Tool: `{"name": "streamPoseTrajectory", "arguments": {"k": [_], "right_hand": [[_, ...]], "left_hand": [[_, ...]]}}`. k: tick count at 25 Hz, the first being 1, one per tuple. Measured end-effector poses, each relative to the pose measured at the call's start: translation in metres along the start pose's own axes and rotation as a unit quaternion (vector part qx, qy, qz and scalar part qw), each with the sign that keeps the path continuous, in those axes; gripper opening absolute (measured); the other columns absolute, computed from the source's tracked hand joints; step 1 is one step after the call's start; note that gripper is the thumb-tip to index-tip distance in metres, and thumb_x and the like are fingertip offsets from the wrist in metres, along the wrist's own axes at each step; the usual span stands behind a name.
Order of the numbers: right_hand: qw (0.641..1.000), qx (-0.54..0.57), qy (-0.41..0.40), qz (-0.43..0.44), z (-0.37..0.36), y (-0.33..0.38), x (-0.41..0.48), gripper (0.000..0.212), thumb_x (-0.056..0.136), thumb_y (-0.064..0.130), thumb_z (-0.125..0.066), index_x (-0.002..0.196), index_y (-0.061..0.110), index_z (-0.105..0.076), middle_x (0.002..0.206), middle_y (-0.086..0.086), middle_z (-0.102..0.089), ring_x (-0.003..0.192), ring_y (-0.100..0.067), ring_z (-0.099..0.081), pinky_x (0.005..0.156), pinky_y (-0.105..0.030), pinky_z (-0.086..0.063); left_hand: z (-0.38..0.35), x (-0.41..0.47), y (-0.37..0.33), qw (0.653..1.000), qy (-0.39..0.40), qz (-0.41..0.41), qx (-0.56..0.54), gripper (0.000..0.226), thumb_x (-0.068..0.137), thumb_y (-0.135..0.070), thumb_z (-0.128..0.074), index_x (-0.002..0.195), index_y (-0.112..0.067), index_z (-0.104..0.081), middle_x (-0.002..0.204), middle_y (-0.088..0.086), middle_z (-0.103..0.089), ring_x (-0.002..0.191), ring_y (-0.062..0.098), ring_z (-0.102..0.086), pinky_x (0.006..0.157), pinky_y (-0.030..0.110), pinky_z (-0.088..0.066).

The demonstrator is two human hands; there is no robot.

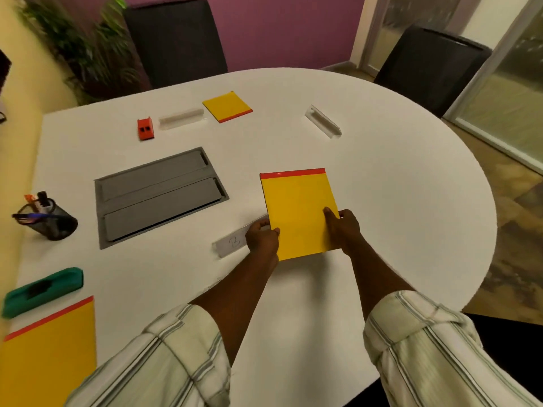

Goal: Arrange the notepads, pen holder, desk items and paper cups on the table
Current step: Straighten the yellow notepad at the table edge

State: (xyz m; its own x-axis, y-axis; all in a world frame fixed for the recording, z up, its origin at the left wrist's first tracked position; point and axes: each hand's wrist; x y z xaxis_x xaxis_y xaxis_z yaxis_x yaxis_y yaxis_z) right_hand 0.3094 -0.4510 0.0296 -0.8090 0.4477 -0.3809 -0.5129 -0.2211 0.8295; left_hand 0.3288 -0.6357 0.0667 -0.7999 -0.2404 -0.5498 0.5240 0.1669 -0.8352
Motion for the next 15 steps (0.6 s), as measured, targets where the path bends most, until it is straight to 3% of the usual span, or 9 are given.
{"name": "streamPoseTrajectory", "arguments": {"k": [4, 9, 15], "right_hand": [[0.998, 0.05, 0.045, 0.02, -0.039, 0.012, -0.042, 0.043, 0.092, 0.038, -0.057, 0.119, 0.006, -0.047, 0.121, -0.013, -0.054, 0.094, -0.021, -0.05, 0.077, -0.034, -0.04], [0.985, 0.022, 0.156, 0.072, -0.105, 0.024, -0.102, 0.042, 0.097, 0.029, -0.053, 0.13, 0.005, -0.043, 0.132, -0.016, -0.05, 0.115, -0.032, -0.05, 0.092, -0.04, -0.041], [0.964, 0.001, 0.242, 0.107, -0.186, 0.027, -0.17, 0.036, 0.098, 0.022, -0.051, 0.126, 0.002, -0.041, 0.128, -0.019, -0.05, 0.115, -0.034, -0.049, 0.094, -0.044, -0.041]], "left_hand": [[0.053, -0.012, -0.006, 0.997, -0.057, 0.025, -0.044, 0.034, 0.085, 0.008, -0.059, 0.118, -0.001, -0.062, 0.117, 0.019, -0.064, 0.104, 0.033, -0.062, 0.095, 0.047, -0.05], [0.143, -0.027, -0.004, 0.985, -0.164, 0.009, -0.052, 0.034, 0.085, 0.008, -0.059, 0.118, -0.003, -0.063, 0.119, 0.019, -0.064, 0.106, 0.033, -0.062, 0.09, 0.041, -0.052], [0.247, -0.049, 0.009, 0.966, -0.244, 0.031, -0.078, 0.036, 0.09, 0.005, -0.053, 0.124, -0.005, -0.059, 0.129, 0.016, -0.059, 0.117, 0.03, -0.058, 0.084, 0.034, -0.047]]}}
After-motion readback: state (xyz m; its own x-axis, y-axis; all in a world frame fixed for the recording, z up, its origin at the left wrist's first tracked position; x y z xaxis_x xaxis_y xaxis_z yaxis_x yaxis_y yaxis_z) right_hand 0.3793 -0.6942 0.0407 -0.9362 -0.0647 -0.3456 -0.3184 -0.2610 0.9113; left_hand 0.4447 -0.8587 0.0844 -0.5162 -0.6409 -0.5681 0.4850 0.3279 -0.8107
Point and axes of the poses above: each hand's wrist, its own x-axis towards the middle knuckle, its own z-axis out of the back of the hand, y = z × x
